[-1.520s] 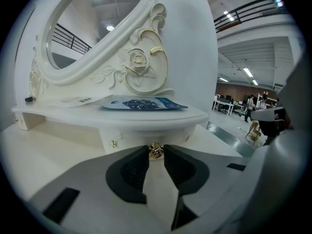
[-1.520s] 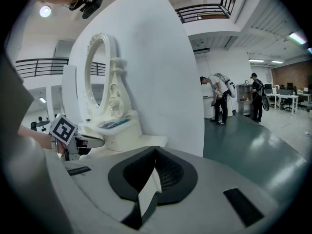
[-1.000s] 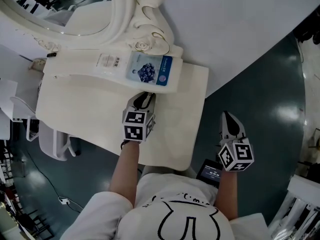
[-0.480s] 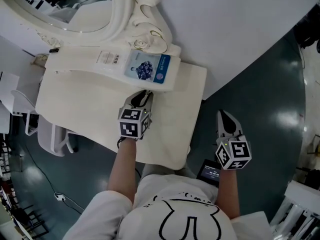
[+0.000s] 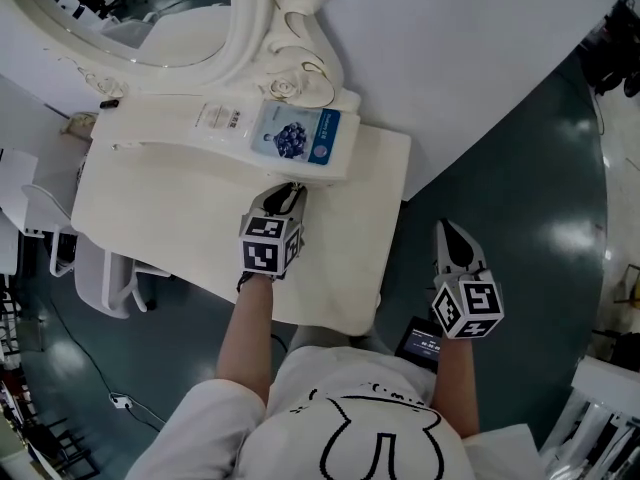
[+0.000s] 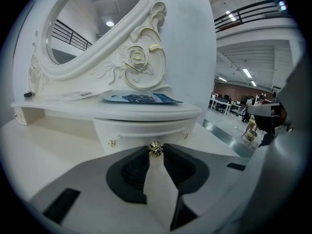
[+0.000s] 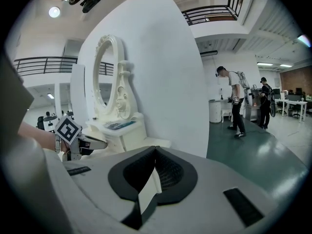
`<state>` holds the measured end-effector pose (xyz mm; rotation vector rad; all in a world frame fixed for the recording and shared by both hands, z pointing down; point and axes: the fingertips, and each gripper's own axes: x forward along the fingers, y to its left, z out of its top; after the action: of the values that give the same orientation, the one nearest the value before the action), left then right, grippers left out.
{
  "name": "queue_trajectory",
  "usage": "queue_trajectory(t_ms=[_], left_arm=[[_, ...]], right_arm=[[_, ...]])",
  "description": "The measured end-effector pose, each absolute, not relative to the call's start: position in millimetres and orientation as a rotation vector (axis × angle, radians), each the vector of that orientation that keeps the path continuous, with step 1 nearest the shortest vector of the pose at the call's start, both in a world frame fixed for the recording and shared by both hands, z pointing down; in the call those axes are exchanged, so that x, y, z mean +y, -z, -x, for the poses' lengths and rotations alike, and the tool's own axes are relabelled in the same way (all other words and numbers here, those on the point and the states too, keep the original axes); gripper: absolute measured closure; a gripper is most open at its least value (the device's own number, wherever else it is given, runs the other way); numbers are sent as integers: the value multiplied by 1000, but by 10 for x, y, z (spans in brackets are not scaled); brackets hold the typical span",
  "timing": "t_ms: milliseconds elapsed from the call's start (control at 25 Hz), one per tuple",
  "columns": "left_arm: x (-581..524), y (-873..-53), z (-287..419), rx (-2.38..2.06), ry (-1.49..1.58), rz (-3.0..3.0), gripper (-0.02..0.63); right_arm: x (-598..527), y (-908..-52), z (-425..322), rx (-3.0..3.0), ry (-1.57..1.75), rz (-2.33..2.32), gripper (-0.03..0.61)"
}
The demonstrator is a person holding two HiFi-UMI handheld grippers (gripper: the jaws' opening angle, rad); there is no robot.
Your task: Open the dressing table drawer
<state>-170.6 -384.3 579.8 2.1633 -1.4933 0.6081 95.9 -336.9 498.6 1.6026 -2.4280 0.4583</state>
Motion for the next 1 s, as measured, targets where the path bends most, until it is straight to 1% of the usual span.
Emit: queue_trajectory(t_ms=[1000], left_arm=[[-3497,-5812,1729,-1373,-610,-2187,499]], right_arm=[[-3042,-4908,-582,-2404,-482,-1649,554]])
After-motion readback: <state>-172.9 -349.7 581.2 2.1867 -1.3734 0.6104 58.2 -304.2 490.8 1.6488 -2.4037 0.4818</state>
